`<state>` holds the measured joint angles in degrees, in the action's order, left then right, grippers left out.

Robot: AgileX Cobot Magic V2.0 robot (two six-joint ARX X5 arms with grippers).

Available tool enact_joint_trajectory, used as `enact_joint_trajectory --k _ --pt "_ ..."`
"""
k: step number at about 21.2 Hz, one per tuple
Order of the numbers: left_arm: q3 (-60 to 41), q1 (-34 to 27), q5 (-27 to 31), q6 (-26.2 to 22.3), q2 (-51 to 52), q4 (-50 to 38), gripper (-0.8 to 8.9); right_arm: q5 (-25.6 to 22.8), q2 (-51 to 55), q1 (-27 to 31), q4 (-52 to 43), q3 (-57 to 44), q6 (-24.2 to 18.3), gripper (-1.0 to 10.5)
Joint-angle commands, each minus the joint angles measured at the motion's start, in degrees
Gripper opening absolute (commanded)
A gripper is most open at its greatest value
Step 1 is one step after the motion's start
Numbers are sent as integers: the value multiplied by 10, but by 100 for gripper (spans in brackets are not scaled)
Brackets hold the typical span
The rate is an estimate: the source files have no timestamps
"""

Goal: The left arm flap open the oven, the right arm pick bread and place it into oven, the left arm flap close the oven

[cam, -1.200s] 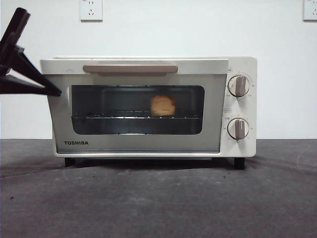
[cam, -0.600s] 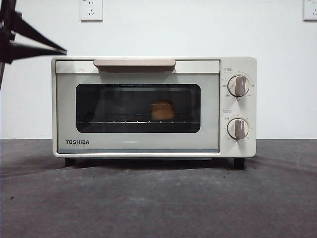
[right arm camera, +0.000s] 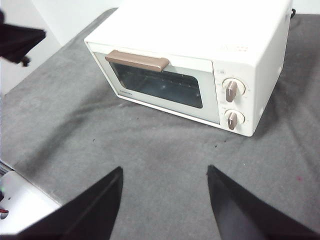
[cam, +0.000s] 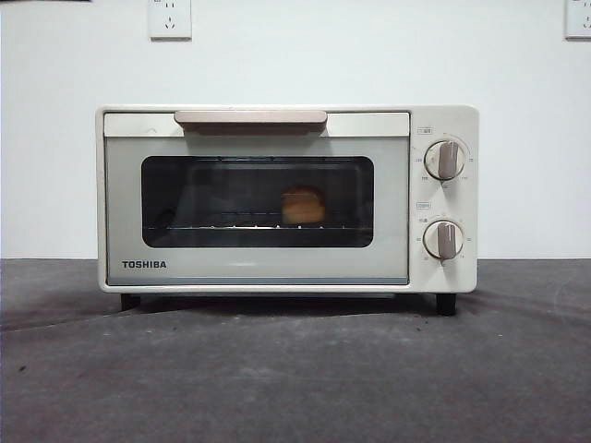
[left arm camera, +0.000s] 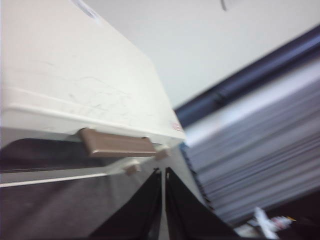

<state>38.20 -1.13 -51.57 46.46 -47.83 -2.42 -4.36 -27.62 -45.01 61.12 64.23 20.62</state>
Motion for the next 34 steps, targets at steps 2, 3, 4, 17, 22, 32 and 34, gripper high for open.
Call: enact_joint_trajectory --k 2,3,4,17,22,32,34 --pt "12 0 61 -133 94 110 16 -2 -3 -6 -11 10 -29 262" --pt "12 0 73 -167 120 141 16 -2 -3 -6 -10 10 -39 262" --pt "12 1 83 -198 143 168 16 -2 -3 -6 -10 10 -46 262" --pt "12 2 236 -357 312 386 22 -2 -3 -6 -10 10 -90 10" --pt "12 2 235 -349 311 386 22 -2 -3 -6 -10 10 -91 10" --pt "12 2 235 -349 312 386 22 -2 -3 -6 -11 10 -91 10" --pt "12 2 235 -349 312 386 22 -2 -3 -6 -11 10 -91 10"
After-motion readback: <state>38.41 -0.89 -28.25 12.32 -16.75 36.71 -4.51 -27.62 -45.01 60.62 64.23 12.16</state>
